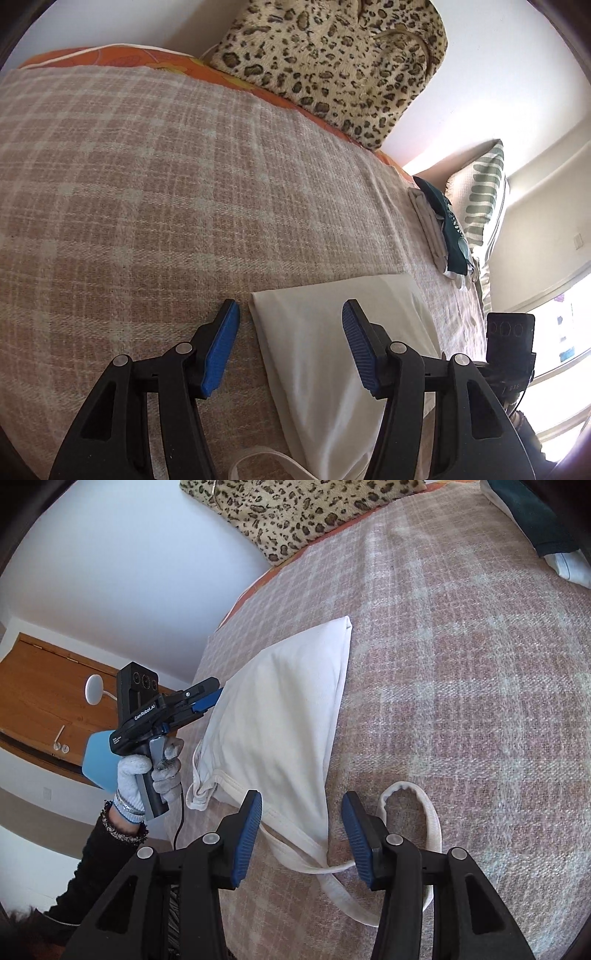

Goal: Fold small clothes
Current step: 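Grasp the folded camisole with the left gripper while the right gripper grasps it too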

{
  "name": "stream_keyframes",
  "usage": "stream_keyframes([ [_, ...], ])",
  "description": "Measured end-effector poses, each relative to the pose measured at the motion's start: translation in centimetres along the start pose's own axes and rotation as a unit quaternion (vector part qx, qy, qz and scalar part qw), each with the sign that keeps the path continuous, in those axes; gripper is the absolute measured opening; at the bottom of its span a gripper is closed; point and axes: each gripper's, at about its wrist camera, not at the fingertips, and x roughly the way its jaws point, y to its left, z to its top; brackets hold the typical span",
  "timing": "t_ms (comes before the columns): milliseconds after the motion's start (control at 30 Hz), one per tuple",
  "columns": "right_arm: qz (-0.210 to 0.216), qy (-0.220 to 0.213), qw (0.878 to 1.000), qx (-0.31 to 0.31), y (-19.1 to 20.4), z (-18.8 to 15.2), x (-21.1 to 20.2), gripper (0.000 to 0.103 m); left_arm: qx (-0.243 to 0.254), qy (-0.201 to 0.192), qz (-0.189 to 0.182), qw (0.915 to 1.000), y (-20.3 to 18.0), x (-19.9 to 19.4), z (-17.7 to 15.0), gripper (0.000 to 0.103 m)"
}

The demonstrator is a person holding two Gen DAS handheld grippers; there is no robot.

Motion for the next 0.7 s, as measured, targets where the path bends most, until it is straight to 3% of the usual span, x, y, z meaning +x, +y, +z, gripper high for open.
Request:
stream_keyframes([
  [167,0.02,0.001,1.0,0.007,0.1,0.0,0.9,0.048,0.008,-0.006,-0.01,0.9999,-0.5,0.5,0.0,0.054],
  [233,0.016,0.001,1.0,0.004,0.6,0.0,1.3,0.044,0.01,0.003,-0.013,0.9999,-0.6,0.9,0.0,0.04],
  [267,0.012,0.0,1.0,0.002,0.7,-0.1,1.3,0.038,0.007,0.006,-0.01,0.9999,-0.6,1.2,-0.1,0.025],
  [300,0.01,-0.001,1.0,0.0,0.9,-0.1,1.5,0.038,0.006,0.007,-0.007,0.9999,-0.5,1.4,-0.1,0.016],
  [367,-0.003,-0.004,1.0,-0.007,1.4,0.0,1.8,0.029,0.011,0.007,-0.004,0.9999,-0.8,1.7,-0.2,0.007],
  [533,-0.05,-0.018,0.998,-0.043,3.6,-0.3,1.7,0.01,0.042,-0.02,0.019,0.9987,-2.3,0.8,-0.5,0.006],
  [700,-0.077,-0.033,0.992,-0.093,6.2,-0.8,0.7,0.007,0.086,-0.049,0.027,0.9947,-5.1,-1.1,-0.2,0.006],
])
